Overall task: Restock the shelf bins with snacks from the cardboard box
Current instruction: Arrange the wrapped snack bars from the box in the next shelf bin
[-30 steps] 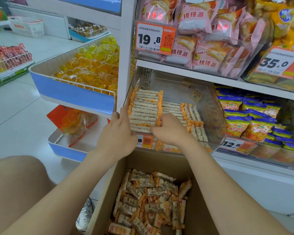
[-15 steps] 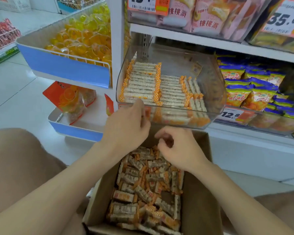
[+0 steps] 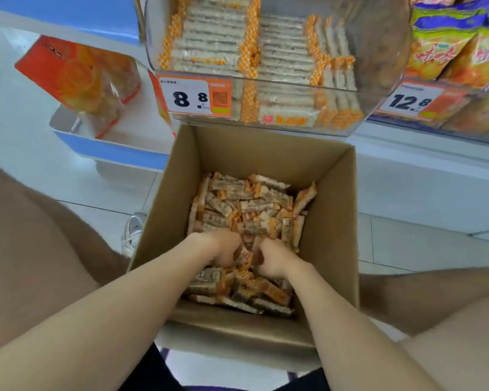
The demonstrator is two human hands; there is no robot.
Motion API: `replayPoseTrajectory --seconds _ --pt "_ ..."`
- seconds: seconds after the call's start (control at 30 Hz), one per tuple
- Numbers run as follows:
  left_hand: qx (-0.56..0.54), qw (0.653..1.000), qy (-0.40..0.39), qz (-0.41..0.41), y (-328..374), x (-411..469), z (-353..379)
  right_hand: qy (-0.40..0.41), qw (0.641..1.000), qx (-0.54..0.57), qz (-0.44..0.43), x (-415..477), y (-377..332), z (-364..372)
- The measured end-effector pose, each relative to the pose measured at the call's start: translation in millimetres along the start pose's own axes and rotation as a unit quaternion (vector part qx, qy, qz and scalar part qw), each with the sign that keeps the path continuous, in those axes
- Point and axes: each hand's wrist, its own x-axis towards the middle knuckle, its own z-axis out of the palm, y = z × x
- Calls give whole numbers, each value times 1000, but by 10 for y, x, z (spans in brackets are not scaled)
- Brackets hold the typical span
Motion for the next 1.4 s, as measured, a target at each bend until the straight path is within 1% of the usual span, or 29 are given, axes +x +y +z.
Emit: replayPoseTrajectory --seconds 0.1,0.17,0.2,0.33,0.43,0.53,0.6,0.67,0.77,0.87,0.93,0.97,1.03,1.1,1.17,1.23,1.33,1.4 --pt "-41 999 15 10 -26 267 214 -39 998 -38 13 116 69 188" --pt "-53 998 18 11 -31 420 339 -36 998 -45 15 187 115 238" --pt "-57 998 5 4 -29 476 397 -35 998 -48 18 203 138 238" --pt "-14 999 -32 4 3 619 529 -21 998 6 50 234 273 202" --pt "5 999 -39 12 -1 655 528 37 991 96 86 241 330 121" --pt "-11 999 -31 4 -21 665 557 131 965 192 120 279 378 34" --pt "-53 999 -13 -3 -46 627 543 157 950 242 118 260 360 -2" --pt "-125 992 19 -16 -98 571 460 187 936 279 106 243 336 -30" --pt "-214 975 57 -28 -177 399 227 227 926 287 93 131 256 -127" --pt "-285 956 58 -34 -207 101 -62 280 910 296 72 5 195 -287" --pt "-346 937 38 -14 -166 -170 -277 307 898 313 42 -144 104 -451" --pt "-371 928 47 3 -145 -312 -380 323 893 312 23 -226 57 -533" --pt "-393 912 108 50 -103 -586 -564 361 886 291 -23 -398 -58 -690" --pt "-355 907 207 88 -106 -807 -716 398 871 279 -71 -579 -169 -814" --pt "-325 897 280 103 -97 -1012 -834 415 846 309 -129 -761 -277 -900" --pt "-349 875 316 112 -67 -1192 -914 418 826 336 -172 -933 -372 -962" --pt "-384 838 366 131 13 -1415 -993 430 808 339 -217 -1190 -496 -1008" --pt "-372 832 393 123 18 -1516 -1019 421 795 359 -249 -1326 -546 -1010"
